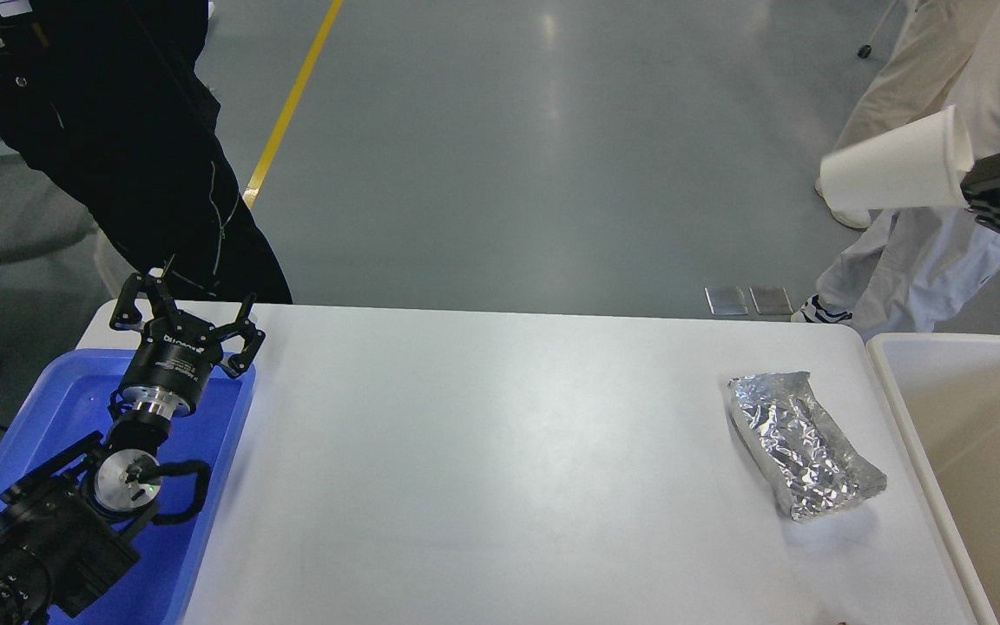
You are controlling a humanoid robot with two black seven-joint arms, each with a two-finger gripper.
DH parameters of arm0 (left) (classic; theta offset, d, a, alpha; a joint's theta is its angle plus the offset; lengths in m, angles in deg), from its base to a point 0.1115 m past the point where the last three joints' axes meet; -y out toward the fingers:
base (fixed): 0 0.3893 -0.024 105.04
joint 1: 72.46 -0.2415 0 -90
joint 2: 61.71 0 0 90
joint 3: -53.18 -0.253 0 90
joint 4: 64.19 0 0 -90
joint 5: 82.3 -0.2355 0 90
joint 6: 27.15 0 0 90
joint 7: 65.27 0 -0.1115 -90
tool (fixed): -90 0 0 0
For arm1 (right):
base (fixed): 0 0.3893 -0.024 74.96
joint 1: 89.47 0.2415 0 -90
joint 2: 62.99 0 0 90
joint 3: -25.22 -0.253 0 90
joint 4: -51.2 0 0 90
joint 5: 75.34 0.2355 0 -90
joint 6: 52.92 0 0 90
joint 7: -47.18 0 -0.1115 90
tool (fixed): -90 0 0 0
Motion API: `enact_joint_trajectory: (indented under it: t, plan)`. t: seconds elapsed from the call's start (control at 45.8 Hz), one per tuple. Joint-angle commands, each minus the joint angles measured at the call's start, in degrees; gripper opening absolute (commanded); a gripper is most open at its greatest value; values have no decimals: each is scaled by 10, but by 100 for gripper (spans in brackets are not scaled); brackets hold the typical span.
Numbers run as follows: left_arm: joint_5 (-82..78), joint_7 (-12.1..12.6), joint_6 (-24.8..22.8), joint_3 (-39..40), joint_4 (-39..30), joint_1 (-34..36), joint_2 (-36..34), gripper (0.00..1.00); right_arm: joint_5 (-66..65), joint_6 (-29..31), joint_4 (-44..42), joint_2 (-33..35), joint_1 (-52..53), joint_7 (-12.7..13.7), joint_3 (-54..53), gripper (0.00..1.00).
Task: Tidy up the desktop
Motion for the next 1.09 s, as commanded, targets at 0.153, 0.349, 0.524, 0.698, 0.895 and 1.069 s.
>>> enact_joint_trajectory:
  t: [0.153, 0.349, 0.524, 0.698, 0.895, 1.069]
  plan:
    - [0, 0, 0, 0, 0, 0, 0, 100, 103, 1, -493, -182, -97, 6, 1, 0]
    - [0, 0, 0, 0, 0, 0, 0, 100, 103, -26, -610, -240, -154, 15, -7, 0]
    - [0, 0, 0, 0, 0, 0, 0, 100, 148, -101, -613, -247, -209, 100, -8, 0]
    - [0, 0, 0, 0, 0, 0, 0, 100, 182, -196, -613, -276, -252, 162, -7, 0]
    - [0, 0, 0, 0, 0, 0, 0, 100, 192, -363, -603, -320, -290, 161, -3, 0]
    - [0, 0, 0, 0, 0, 0, 1, 100, 205, -376, -591, -360, -311, 161, -9, 0]
